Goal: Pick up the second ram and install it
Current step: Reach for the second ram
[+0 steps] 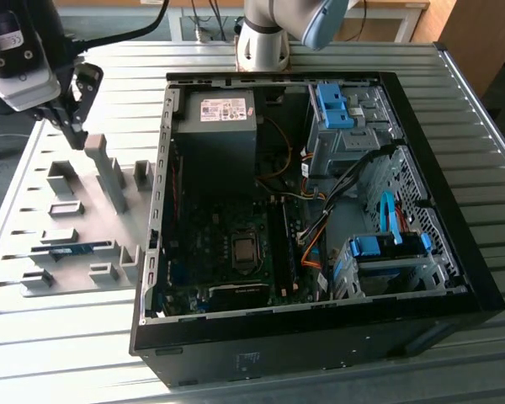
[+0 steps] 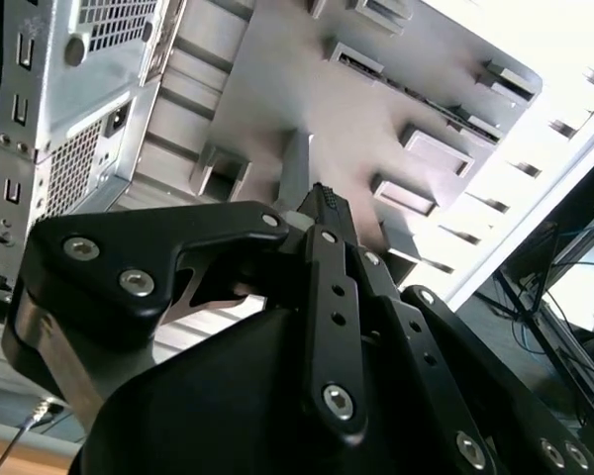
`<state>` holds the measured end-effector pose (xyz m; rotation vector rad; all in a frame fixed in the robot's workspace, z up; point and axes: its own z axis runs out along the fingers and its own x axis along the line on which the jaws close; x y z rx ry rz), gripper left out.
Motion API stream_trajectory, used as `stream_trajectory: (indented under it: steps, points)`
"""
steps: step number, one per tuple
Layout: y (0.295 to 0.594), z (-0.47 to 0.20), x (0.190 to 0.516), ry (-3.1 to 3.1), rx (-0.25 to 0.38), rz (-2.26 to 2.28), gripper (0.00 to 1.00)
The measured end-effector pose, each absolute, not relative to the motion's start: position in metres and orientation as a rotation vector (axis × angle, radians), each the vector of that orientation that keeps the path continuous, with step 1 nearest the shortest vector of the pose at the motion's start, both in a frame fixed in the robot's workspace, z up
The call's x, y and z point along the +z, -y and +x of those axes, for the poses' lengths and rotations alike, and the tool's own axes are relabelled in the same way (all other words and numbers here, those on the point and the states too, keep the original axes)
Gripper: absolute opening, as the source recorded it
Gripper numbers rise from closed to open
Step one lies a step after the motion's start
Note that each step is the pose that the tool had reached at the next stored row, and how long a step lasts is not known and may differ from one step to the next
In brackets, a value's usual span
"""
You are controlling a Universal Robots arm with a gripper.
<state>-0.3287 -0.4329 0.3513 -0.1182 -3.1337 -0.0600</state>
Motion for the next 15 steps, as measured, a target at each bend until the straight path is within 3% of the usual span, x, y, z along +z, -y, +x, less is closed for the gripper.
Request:
stream_trajectory:
  steps: [15]
  points:
    - [0.445, -0.365, 0.347, 3.133, -0.060, -0.118, 0.11]
